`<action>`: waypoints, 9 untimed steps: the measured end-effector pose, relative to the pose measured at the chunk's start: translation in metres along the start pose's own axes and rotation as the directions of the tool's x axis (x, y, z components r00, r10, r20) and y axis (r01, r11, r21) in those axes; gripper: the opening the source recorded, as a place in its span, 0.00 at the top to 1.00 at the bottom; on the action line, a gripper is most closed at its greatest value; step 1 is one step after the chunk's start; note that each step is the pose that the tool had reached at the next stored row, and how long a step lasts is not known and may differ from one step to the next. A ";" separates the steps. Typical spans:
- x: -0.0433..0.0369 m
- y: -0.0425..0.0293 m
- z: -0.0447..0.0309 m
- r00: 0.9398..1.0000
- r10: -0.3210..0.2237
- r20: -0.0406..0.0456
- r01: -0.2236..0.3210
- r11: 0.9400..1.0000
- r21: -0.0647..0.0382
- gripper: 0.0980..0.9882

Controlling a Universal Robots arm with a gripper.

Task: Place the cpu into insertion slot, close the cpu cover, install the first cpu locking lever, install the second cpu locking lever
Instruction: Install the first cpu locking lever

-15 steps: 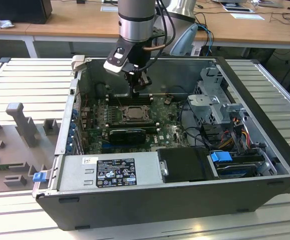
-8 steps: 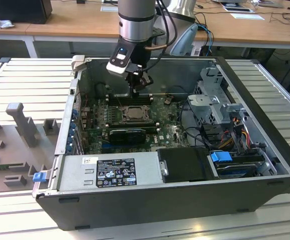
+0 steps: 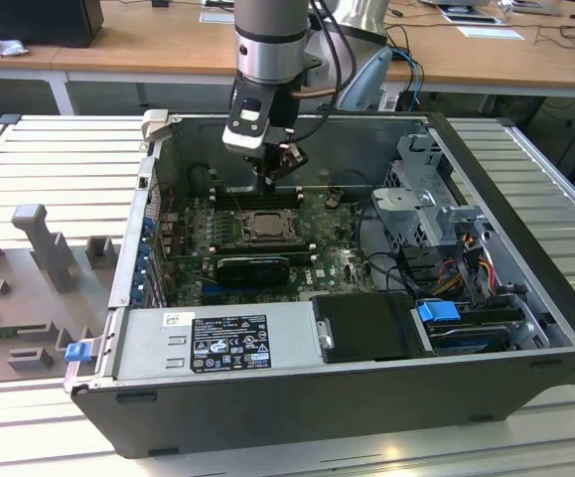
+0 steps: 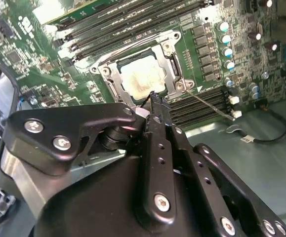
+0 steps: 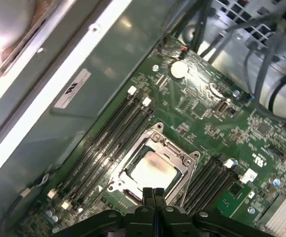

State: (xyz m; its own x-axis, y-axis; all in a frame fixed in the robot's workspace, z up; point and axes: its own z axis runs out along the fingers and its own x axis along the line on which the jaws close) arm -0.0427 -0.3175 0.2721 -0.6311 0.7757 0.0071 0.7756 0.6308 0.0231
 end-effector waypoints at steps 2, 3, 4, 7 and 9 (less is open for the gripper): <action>0.0000 0.0000 0.0001 0.999 -0.034 -0.001 0.034 0.999 0.000 0.99; 0.0000 0.0000 0.0001 0.998 -0.058 -0.001 0.058 0.998 0.000 0.99; 0.0000 0.0000 0.0002 0.997 -0.072 -0.002 0.072 0.997 0.000 0.99; 0.0000 0.0000 0.0003 0.989 -0.149 -0.004 0.149 0.989 0.001 0.99; 0.0000 0.0000 0.0003 0.979 -0.205 -0.005 0.205 0.979 0.001 0.99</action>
State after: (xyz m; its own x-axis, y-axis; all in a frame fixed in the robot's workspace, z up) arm -0.0427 -0.3175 0.2717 -0.7765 0.6301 0.0070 0.6301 0.7762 0.0231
